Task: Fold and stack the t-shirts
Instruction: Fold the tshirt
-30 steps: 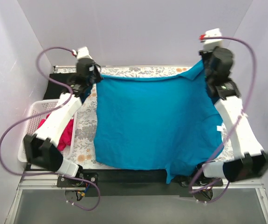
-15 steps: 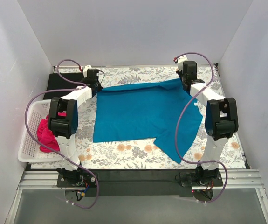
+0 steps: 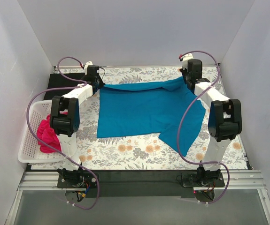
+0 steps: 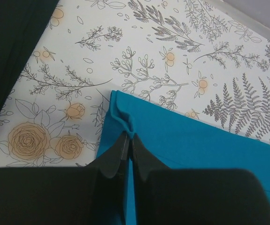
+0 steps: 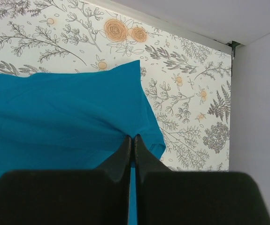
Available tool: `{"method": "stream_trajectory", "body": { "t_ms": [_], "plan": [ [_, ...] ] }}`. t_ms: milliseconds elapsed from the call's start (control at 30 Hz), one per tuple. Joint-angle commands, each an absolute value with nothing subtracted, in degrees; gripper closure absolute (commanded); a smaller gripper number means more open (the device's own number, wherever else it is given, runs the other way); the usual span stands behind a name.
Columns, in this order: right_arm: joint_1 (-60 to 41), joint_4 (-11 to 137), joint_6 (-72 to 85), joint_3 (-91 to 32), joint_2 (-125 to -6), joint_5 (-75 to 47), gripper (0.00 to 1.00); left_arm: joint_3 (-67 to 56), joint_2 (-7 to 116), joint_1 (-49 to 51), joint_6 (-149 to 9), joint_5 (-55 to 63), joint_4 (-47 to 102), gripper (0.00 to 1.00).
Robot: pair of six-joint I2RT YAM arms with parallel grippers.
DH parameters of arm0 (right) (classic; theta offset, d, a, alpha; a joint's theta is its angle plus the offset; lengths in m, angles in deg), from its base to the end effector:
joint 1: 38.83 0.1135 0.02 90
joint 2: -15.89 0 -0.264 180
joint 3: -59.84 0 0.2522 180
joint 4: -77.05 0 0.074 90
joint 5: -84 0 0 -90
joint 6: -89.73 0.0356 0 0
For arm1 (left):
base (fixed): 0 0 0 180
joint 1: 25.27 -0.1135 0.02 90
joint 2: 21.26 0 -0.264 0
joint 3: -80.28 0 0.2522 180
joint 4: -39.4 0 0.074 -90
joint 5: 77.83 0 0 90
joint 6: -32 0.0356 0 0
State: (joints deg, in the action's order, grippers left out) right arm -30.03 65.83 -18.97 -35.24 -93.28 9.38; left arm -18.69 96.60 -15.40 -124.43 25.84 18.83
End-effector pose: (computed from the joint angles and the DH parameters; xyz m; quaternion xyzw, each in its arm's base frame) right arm 0.4454 0.0594 0.2552 -0.1295 0.8303 -0.1584 0.5185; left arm 0.4604 -0.0716 0.1962 -0.4701 0.7666 -0.1772 0.3998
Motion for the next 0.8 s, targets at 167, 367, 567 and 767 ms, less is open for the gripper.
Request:
{"method": "stream_trajectory", "body": {
  "t_ms": [167,367,567,767],
  "plan": [
    [-31.0,60.2,-11.1,-38.8,-87.5,8.4,0.99,-17.8,90.1,-15.7,-128.5,26.8,17.0,1.0],
    [-31.0,56.0,-8.6,-39.3,-86.3,10.0,0.99,-18.4,90.0,-16.1,-130.2,27.3,14.3,1.0],
    [-31.0,52.7,-5.4,-37.6,-85.2,10.6,0.99,-16.6,88.9,-16.3,-133.4,27.0,11.6,1.0],
    [-31.1,49.1,-1.2,-35.9,-84.6,7.8,0.99,-12.2,87.4,-16.3,-136.4,26.8,11.0,1.0]
  ]
}}
